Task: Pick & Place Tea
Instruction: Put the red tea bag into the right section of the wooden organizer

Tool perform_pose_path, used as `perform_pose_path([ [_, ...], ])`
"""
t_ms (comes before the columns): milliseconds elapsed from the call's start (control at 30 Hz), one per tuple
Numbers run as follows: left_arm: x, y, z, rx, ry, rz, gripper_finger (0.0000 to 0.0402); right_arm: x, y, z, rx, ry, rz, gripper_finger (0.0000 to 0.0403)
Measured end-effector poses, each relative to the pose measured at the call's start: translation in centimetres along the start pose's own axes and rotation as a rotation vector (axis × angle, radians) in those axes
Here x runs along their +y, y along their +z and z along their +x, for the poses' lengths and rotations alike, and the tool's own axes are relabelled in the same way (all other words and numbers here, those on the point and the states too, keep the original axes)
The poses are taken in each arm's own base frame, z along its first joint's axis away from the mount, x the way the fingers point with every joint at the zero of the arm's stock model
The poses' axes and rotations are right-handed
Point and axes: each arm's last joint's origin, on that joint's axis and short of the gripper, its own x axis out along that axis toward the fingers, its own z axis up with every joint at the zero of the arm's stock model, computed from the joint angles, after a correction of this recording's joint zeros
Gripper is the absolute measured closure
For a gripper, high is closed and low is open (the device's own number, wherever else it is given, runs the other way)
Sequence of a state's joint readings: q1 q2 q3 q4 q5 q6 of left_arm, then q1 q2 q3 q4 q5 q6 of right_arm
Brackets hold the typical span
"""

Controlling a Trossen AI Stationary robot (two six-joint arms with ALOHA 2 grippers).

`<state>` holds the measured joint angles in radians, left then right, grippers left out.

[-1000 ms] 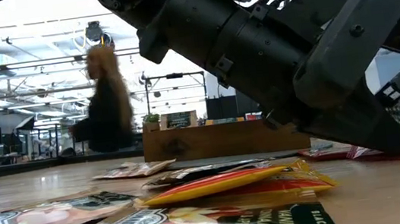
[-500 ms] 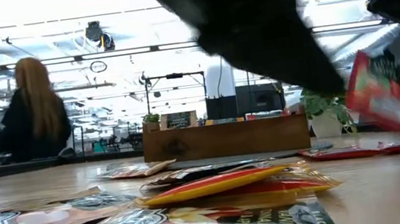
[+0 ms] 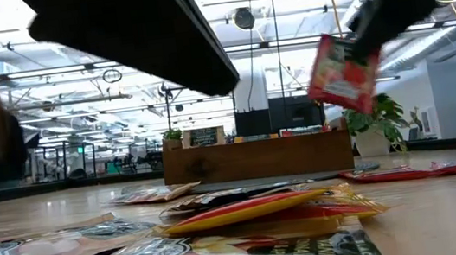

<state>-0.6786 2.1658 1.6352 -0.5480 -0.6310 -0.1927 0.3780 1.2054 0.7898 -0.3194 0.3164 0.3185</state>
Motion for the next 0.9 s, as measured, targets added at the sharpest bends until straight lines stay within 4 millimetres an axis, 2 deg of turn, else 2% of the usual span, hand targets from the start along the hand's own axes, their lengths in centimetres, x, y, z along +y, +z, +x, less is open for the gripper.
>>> perform_pose_path([
  [233, 0.3, 0.1, 0.1, -0.004, 0.006, -0.103, 0.0376, -3.6, 5.5, -0.5, 0.158, -0.078, -0.098, 0.0403],
  [367, 0.6, 0.2, 0.4, 0.001, 0.009, -0.139, 0.0376, -5.6, 6.7, 1.0, 0.243, -0.114, -0.085, 0.0403],
  [633, 0.4, 0.1, 0.2, 0.000, 0.006, -0.157, 0.0376, -7.4, 5.4, 5.6, 0.405, -0.132, -0.092, 0.0403],
  [900, 0.4, 0.1, 0.2, 0.003, 0.006, -0.160, 0.0376, -7.5, 5.5, 6.4, 0.392, -0.130, -0.096, 0.0403],
])
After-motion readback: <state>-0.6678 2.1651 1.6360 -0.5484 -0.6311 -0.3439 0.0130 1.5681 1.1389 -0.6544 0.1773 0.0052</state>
